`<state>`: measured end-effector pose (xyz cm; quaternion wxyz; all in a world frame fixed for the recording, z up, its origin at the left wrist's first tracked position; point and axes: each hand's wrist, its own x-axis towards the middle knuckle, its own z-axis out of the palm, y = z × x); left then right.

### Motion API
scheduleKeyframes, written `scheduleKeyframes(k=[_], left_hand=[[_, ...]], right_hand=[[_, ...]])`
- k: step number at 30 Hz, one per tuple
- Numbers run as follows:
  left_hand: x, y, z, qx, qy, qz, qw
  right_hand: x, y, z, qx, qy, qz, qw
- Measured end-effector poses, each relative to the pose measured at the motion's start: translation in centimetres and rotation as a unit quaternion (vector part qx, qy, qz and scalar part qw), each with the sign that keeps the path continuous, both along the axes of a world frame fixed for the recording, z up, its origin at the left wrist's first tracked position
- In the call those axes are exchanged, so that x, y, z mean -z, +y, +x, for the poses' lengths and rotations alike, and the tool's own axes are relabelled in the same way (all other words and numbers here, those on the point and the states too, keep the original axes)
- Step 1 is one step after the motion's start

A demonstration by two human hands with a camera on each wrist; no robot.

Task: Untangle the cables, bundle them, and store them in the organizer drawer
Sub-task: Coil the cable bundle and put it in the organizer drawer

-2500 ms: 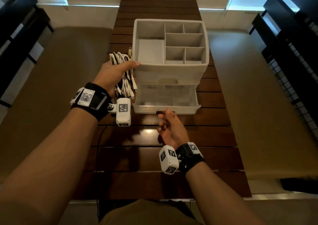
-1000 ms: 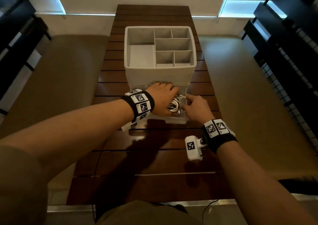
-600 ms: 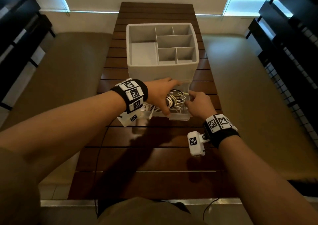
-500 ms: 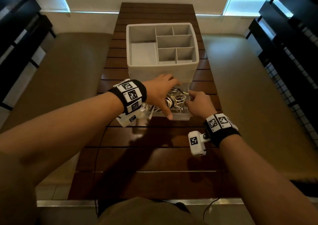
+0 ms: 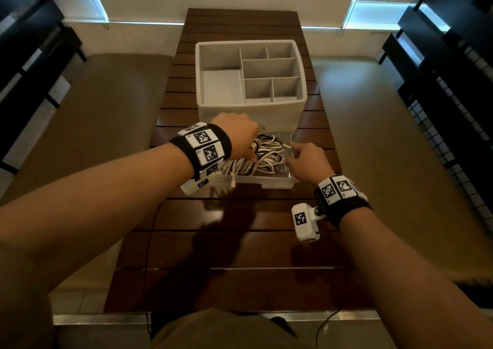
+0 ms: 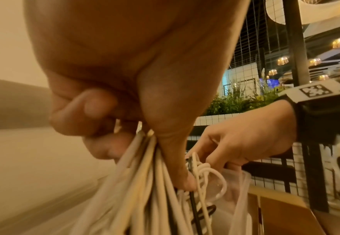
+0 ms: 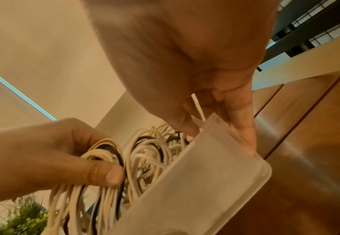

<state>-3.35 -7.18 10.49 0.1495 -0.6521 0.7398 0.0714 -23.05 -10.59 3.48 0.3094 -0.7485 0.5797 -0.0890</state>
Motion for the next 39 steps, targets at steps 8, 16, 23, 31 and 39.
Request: scheduleKeyframes(k=[8,16,23,31,39], left_hand=[[0.3,-0.2,0.1,-0.069,0.220,0.093,0.969],[1.6,0.9,1.4,0.012,0.239,0.010,0.971],[2.0,-1.3,-0.9,0.080,0.089,-0.052,0.991],[2.9,1.3,1.6,0.007,0.208,-0.047,0.977],[3.7,7.1,6.0,-0.279,0.316,-0.211,0.882]], right_hand=[[0.1,0.0,-0.2,-0.014,0.005,-0.005,1.000],[-0.5,-0.5,0.4,-0.025,0.021,-0.005,0.999],[-0.7,-0.7,0.1,-0.034,0.010,-0.001,0.999],[-0.1,-0.5,-0.4,-0.028,-0.054,0.067,0.996],[-0.6,0.2,1.4,-0.031,-0.051,0.050,0.997]])
